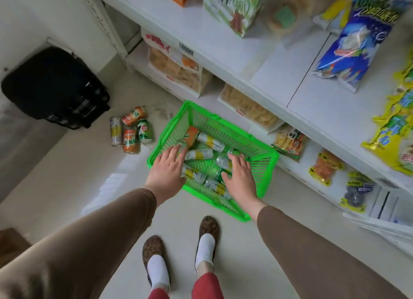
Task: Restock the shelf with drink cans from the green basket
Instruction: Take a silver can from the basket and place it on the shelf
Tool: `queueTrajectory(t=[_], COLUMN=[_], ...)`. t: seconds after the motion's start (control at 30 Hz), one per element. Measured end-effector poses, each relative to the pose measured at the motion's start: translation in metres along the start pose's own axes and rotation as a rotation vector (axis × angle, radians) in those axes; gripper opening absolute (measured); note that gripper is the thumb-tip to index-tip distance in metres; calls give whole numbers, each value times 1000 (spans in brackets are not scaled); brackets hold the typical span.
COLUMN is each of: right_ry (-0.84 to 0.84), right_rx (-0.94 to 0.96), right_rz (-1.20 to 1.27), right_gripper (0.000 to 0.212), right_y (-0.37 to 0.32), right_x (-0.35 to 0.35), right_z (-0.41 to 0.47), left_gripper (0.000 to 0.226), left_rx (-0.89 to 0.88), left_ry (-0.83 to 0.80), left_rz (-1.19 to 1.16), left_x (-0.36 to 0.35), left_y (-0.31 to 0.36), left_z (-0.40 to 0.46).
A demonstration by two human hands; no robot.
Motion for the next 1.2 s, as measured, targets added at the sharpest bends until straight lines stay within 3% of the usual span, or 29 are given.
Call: queueTrajectory(t=[0.37,0.7,0.97,1.1,1.2], right_ry=[-356,-498,-439,-336,-261], right_rx=[-39,-67,-31,-69,-127], right_rz=[14,-92,-122,23,182], right_gripper=[63,64,66,59,39], right_y=[56,64,62,43,14], right_x=[-219,-330,-312,-240,-160], right_z=[80,130,126,106,89], left_gripper=[76,83,86,88,89], left_rx=[-49,-107,-80,-52,-5], left_ry=[-84,-113,-114,-95,-58], left_rz=[-32,-74,-117,-149,-194], left_x=[-136,-189,-178,-141,-84], left_y=[-31,-49,-52,-47,-40], left_z=[88,125,122,93,69])
Point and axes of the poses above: each hand's wrist, its own z-axis towards the middle knuckle, its own x-axis out of the back of the hand, y = z × x, the point moved 5 cm from there along z, towards the middle knuckle, and after that the axes turned 5 degrees about y, right-handed, at the moved point
